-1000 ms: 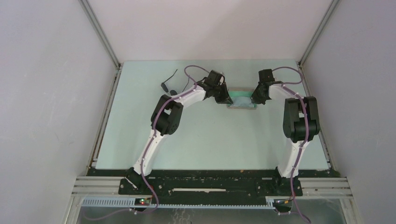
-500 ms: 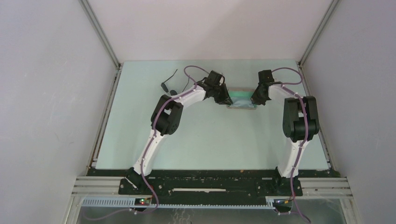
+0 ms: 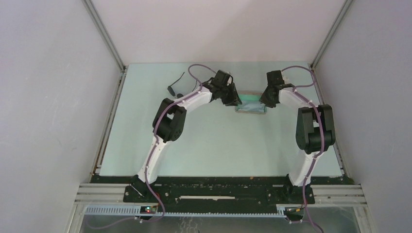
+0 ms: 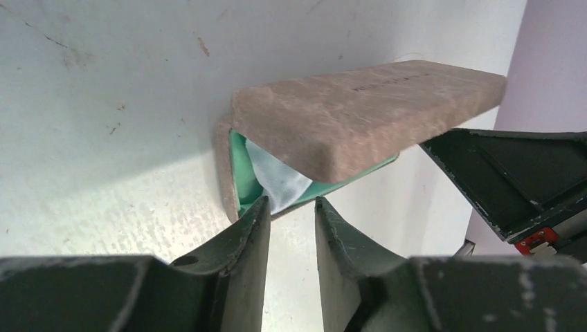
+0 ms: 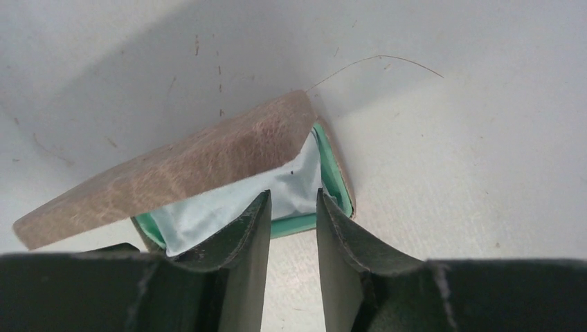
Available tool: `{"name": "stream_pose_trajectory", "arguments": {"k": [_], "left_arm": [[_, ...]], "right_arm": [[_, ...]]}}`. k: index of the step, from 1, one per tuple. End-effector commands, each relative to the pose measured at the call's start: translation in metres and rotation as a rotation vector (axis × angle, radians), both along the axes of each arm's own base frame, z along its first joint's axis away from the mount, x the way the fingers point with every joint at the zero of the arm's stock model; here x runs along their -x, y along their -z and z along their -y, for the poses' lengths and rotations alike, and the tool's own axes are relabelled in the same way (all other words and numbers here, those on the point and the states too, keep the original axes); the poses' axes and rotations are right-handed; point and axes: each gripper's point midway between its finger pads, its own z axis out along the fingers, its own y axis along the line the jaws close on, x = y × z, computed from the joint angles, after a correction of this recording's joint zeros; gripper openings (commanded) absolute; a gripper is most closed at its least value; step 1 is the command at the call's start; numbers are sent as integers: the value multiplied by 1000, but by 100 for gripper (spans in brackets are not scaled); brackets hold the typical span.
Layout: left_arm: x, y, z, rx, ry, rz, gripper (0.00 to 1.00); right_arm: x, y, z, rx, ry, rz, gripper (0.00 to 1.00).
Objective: Organize the sunglasses
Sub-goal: Place the glasses cleaning cloth in the sunglasses case.
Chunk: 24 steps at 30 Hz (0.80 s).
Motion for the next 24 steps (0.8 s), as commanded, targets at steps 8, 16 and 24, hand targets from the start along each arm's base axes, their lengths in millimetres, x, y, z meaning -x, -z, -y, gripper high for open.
{"name": "stream_pose_trajectory", "arguments": {"k": [8,16,24], "left_arm": [[20,-72,-16,27,7,118,35],[65,-73,-74,-16,-32,108,34],[110,-77,-109,-21,-52,104,34]], "right_arm": [[0,-27,-46,-166,-128,117,17],[-20,-14,-70,-244,-139,159,9],[-25,18,-81,-239,-120,112,8]]}}
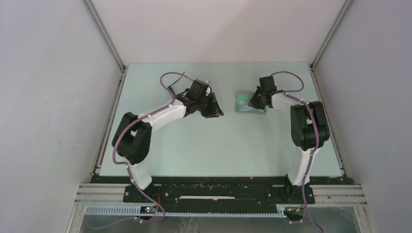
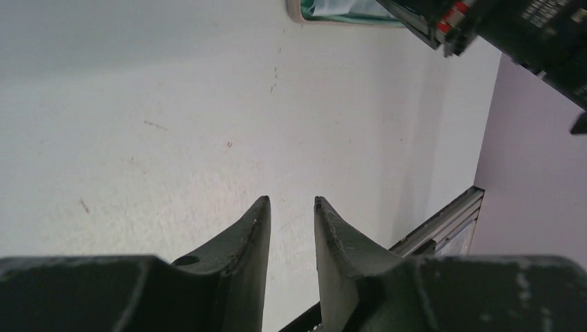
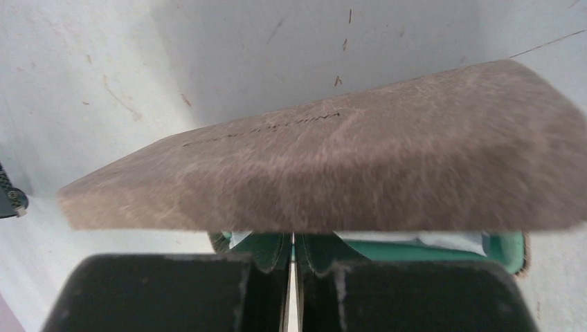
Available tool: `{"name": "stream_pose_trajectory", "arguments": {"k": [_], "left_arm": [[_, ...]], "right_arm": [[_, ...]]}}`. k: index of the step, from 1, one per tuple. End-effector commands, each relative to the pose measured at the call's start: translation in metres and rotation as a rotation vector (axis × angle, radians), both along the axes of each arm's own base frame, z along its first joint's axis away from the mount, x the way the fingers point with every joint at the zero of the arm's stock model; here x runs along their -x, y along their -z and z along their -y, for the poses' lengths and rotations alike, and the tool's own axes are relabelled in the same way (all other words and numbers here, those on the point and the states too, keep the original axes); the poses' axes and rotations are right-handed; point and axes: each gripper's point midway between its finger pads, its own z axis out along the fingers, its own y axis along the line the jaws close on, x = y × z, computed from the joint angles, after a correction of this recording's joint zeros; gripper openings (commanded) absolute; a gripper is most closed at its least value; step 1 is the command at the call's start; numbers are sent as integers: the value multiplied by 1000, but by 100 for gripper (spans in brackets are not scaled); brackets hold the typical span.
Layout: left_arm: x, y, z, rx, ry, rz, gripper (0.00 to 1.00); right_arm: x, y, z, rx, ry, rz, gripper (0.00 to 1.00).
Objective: Organize the sunglasses
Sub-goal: Place the glasses cleaning cloth in the sunglasses case.
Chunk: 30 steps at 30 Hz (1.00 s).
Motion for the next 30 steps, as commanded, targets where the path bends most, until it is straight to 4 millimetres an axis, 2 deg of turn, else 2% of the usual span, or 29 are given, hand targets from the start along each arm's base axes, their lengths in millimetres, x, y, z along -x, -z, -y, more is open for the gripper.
{"name": "stream_pose_trajectory", "arguments": {"k": [1,5,12,16,19,25,30], "left_arm": [[8,-15,-13,13,-15,69,34],[21,-12,-16,19,8,56,34],[31,-15,-26,12,10,80,34],[33,-17,-29,7,7,88,34],[34,-16,-31,2,3,90,34],[36,-9,-34,-12,-1,79,34],[37,-4,-35,-19,-2,69,34]], "right_arm": [[-16,3,-12,-11,16,32,7],[-15,10,-12,-5,13,10,7],[-13,-45,-14,12,-8,114,7],[-16,-59,-22,0,-17,155,9],[-17,-49,-25,0,-14,133,9],[-21,-9,-34,-52,-2,64,8],[-17,9,-35,-33,-2,28,8]]}}
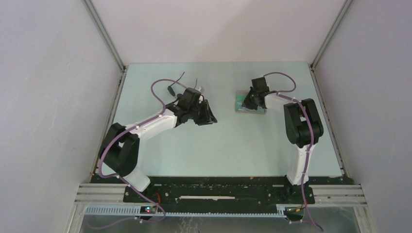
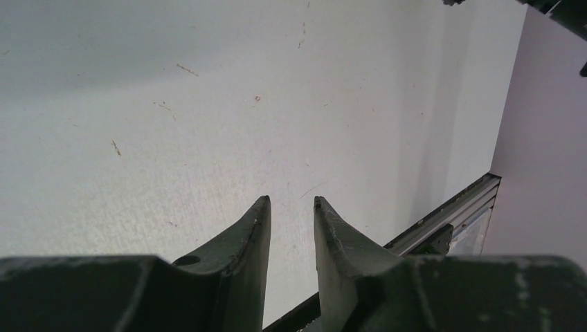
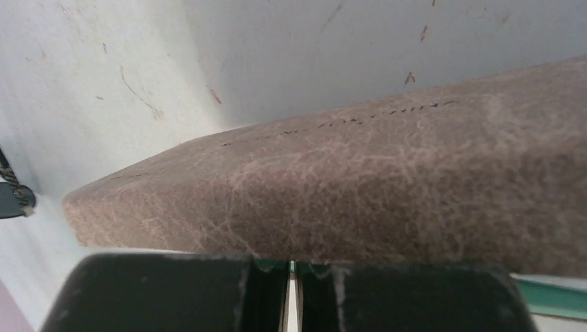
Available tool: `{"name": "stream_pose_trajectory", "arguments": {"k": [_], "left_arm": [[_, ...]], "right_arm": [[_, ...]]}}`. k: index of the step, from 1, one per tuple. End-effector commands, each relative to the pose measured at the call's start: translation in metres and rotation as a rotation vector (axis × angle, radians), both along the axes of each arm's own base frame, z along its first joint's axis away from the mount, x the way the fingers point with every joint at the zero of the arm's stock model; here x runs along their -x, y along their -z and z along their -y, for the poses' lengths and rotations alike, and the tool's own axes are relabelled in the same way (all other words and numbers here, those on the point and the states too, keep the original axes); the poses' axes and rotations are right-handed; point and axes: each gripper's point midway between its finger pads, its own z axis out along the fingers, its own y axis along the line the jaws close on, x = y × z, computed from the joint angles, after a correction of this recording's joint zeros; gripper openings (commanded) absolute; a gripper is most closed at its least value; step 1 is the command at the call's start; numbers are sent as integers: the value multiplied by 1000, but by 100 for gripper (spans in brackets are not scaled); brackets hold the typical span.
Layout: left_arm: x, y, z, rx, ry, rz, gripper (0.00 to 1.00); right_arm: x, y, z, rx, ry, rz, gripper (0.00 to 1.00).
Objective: Organize the sunglasses
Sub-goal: Place the glasses cleaning cloth in the sunglasses case.
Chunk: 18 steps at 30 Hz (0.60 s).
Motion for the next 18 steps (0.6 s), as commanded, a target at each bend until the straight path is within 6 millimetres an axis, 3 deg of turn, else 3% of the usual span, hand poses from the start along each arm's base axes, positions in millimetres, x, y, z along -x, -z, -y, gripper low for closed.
{"name": "stream_pose_trajectory", "arguments": {"k": [1,4,9,13,18], "left_arm": [[0,-4,-4,-10,6,44,34],[-1,-4,-5,-11,3,46,34],[-2,-7,-3,-7,6,53,35],[-5,-13,-5,-13,-3,76,35],[-10,-24,-18,-72,-25,126,36]], "right_arm": [[-9,-4,-4,-10,15,18,8],[-7,-19,-2,-15,10,33,8],[-10,-79,2,-46,-3,145,10],[-2,-119,4,-52,-23,211,12],[22,-128,9,-47,-45,220,16]]}}
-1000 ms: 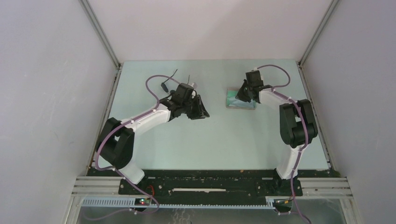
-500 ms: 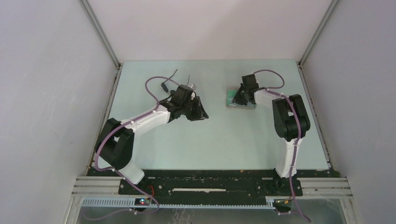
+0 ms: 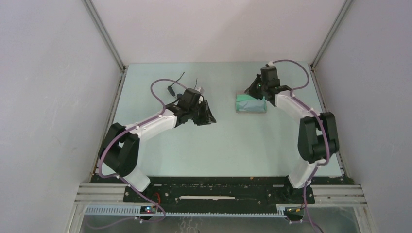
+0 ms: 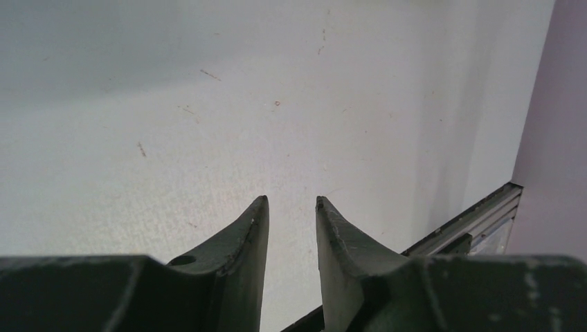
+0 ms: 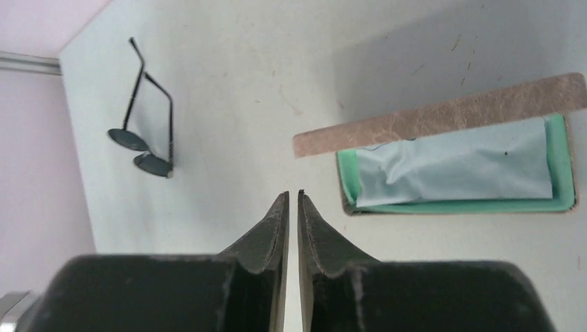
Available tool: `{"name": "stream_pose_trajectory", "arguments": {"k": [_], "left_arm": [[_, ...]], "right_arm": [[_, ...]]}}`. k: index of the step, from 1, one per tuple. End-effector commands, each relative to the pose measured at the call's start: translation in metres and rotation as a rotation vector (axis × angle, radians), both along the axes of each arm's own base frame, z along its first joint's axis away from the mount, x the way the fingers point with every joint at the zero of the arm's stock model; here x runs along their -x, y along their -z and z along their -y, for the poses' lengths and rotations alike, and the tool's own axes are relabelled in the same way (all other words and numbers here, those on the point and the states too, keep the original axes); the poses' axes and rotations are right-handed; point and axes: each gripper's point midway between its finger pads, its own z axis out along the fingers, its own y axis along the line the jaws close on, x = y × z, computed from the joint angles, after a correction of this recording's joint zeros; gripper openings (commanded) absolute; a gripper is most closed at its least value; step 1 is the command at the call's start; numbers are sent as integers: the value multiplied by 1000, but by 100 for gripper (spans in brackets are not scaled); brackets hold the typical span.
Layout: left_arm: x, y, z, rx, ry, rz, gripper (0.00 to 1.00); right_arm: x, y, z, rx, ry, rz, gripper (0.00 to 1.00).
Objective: Organize the sunglasses
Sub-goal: Place the glasses cleaning cloth in the sunglasses case, then move the sunglasses to the center of the board.
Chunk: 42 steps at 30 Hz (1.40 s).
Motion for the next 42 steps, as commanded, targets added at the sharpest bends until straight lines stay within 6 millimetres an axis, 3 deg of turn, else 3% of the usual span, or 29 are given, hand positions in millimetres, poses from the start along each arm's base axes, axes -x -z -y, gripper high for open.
{"name": "stream_pose_trajectory", "arguments": {"k": [1,4,7,12,13,15,17,23,27,32,37,42], "left_arm": [[-9,-32,-16,-49,-21,120,36],[-16,-39,-35,-95,-55,148,36],[-32,-49,-58,-118,-121,155,37],[-56,-56,-98,-202,-222,154,39],[-61,-54,-108,-227,-254,143,41],[-73,-49,-124,-244,-314,114,54],[-89,-45,-137,-224,-383,87,62],[-146,-38,-168,-250,-538,52,66],[-180,-27,-178,-284,-624,23,67],[-210,-9,-172,-261,-669,-5,72],[-221,-1,-180,-246,-797,-21,71],[-219,10,-191,-219,-968,-61,69]], "right_arm": [[25,-11,7,19,-28,16,17],[47,-1,12,35,-34,-10,22],[68,11,35,108,11,-45,28],[81,6,65,102,52,-56,31],[84,5,65,103,48,-57,31],[87,3,62,96,34,-56,31],[92,6,56,88,11,-60,31],[94,11,44,67,-25,-74,31],[95,8,42,68,-40,-67,30],[98,10,41,69,-49,-77,29],[99,12,39,68,-65,-83,29],[99,16,36,54,-75,-93,29]]}}
